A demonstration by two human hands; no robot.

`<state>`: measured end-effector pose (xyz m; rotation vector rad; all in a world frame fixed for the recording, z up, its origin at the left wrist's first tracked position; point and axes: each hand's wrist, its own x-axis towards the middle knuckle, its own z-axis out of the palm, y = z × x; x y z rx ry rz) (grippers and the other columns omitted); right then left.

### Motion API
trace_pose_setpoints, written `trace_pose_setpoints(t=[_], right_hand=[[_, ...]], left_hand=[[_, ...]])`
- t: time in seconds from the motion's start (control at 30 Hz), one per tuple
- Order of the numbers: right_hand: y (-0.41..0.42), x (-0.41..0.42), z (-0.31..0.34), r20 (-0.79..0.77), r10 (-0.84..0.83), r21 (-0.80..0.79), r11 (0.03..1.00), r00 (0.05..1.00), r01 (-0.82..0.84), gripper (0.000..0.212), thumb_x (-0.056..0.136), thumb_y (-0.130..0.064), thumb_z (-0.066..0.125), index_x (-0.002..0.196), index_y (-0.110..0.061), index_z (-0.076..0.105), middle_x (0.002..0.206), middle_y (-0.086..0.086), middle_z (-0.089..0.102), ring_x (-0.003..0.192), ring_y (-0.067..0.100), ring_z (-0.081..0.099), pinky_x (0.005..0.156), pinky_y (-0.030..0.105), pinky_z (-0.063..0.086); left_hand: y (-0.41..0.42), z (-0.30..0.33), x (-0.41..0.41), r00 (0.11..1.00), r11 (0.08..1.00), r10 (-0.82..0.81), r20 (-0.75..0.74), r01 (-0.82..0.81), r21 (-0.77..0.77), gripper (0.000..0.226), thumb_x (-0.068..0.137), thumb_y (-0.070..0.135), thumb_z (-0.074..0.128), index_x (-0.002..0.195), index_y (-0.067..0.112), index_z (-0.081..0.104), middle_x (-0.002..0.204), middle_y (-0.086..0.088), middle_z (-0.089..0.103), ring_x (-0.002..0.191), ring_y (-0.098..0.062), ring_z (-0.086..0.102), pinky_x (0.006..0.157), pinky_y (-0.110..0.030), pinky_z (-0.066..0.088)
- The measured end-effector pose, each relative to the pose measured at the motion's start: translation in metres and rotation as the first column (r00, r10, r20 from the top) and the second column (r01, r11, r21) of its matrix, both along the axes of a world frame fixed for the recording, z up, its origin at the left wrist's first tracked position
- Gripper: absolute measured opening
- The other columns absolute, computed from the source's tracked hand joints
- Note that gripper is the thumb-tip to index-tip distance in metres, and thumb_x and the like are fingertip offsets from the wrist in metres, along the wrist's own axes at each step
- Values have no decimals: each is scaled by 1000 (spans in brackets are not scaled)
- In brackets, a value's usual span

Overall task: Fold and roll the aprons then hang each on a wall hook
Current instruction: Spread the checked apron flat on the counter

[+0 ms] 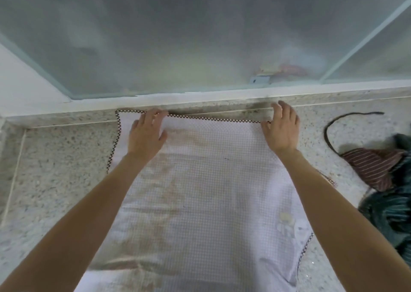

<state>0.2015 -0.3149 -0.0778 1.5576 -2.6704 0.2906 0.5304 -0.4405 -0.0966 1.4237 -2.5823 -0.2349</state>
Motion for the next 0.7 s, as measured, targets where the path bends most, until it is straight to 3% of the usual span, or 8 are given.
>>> trace_pose_setpoints(t=[0.1, 0.17, 0.23, 0.3, 0.37, 0.43, 0.57, 0.7], right_hand=[[7, 25, -22, 8, 67, 48, 997, 998, -68, 35, 87, -24, 58, 116, -5, 56, 123, 20, 51, 117, 39, 44, 99, 51, 36], [18, 41, -36, -6, 34, 129, 991, 999, -33, 30, 88, -29, 56, 107, -6, 61, 114, 19, 52, 107, 38, 45, 90, 48, 37], [25, 54, -48, 44, -44, 280, 960, 998, 30, 40, 90, -41, 50, 117, -13, 56, 122, 18, 47, 112, 35, 39, 92, 46, 33], [27, 60, -58, 144, -102, 384, 922, 984, 39, 57, 92, -53, 42, 139, -21, 36, 145, 16, 28, 133, 36, 23, 105, 52, 22], [23, 62, -66, 236, -80, 442, 896, 968, -33, 72, 92, -62, 31, 149, -26, 9, 158, 8, -2, 144, 35, -6, 110, 61, 2], [16, 62, -71, 275, -26, 451, 886, 961, -105, 79, 89, -67, 25, 150, -27, -4, 157, 5, -17, 142, 33, -19, 107, 64, -9], [0, 63, -74, 295, 69, 459, 865, 953, -205, 84, 86, -72, 21, 148, -28, -14, 154, 4, -27, 139, 31, -28, 105, 61, -18], [-7, 67, -72, 311, 142, 441, 855, 940, -274, 83, 87, -70, 25, 149, -29, -13, 155, 4, -25, 140, 27, -26, 108, 59, -16]], left_hand=[[9, -17, -6, 995, 981, -64, 70, 50, 185, 45, 90, 36, 52, 132, 22, 46, 139, -3, 44, 129, -25, 37, 103, -44, 30], [15, -34, -3, 980, 951, -93, 177, 35, 306, 59, 90, 55, 43, 143, 32, 28, 154, 3, 20, 142, -25, 14, 110, -53, 15], [16, -49, 3, 958, 924, -106, 268, -4, 382, 72, 84, 71, 30, 146, 42, 8, 157, 10, -5, 144, -25, -10, 108, -63, 2], [14, -56, 9, 949, 920, -93, 301, -34, 391, 79, 79, 78, 25, 145, 44, -2, 155, 14, -16, 142, -25, -20, 106, -69, -3], [11, -57, 14, 949, 922, -59, 308, -66, 381, 83, 76, 81, 24, 145, 45, -5, 154, 15, -19, 140, -27, -23, 104, -71, -6], [10, -57, 19, 948, 915, -16, 319, -115, 386, 87, 72, 84, 24, 144, 46, -8, 154, 15, -20, 140, -28, -25, 102, -72, -7], [16, -56, 36, 947, 896, 59, 317, -190, 401, 92, 67, 88, 23, 143, 46, -9, 153, 16, -23, 139, -27, -27, 102, -72, -10], [19, -52, 51, 949, 883, 104, 297, -225, 411, 90, 71, 85, 28, 145, 45, -5, 154, 14, -20, 140, -26, -25, 104, -69, -10]])
